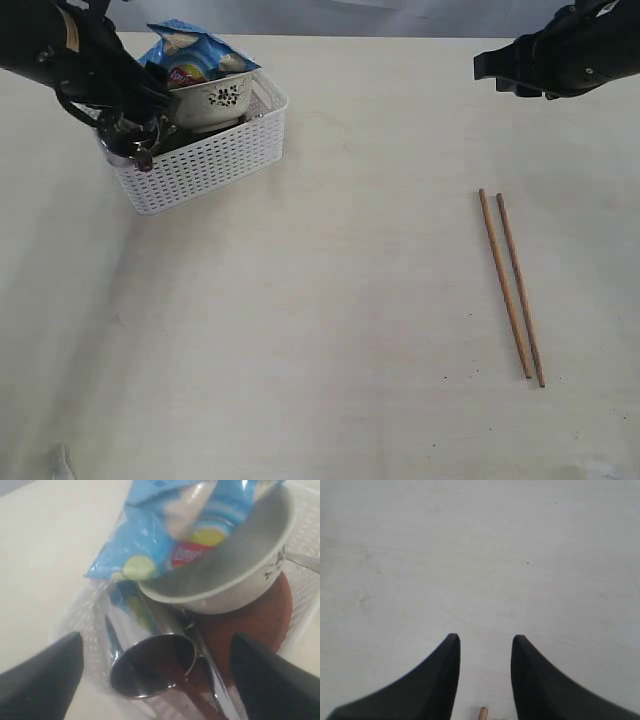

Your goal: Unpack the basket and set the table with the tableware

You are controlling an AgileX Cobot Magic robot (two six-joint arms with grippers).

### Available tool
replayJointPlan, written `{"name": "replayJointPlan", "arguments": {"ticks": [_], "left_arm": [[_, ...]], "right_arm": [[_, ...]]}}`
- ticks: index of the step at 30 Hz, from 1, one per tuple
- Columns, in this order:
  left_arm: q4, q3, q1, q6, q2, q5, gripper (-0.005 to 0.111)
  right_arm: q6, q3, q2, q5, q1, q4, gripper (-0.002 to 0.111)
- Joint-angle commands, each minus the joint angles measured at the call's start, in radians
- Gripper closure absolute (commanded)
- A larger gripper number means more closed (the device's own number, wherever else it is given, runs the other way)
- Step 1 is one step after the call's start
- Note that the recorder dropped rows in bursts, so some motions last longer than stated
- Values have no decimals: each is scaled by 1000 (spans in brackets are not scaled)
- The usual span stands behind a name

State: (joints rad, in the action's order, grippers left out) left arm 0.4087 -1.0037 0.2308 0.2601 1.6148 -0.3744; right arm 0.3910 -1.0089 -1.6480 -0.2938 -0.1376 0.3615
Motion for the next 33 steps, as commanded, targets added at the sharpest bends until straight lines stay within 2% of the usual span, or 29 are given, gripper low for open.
{"name": "replayJointPlan", "arguments": {"ticks": [1, 3, 6, 10, 33], "left_arm": [[40, -4, -1, -12, -9, -76, 33], [91, -4, -1, -12, -9, -118, 37], [156, -4, -1, 13, -9, -138, 49], [160, -4, -1, 40, -9, -85, 61], [164, -4, -1, 54, 40, -53, 62]], "right_arm": [[2, -1, -4, 0, 7, 1, 74], [2, -1, -4, 0, 7, 1, 74], [2, -1, -4, 0, 7, 1, 74], [2, -1, -4, 0, 7, 1, 74], [2, -1, -4, -4, 7, 1, 74]]}}
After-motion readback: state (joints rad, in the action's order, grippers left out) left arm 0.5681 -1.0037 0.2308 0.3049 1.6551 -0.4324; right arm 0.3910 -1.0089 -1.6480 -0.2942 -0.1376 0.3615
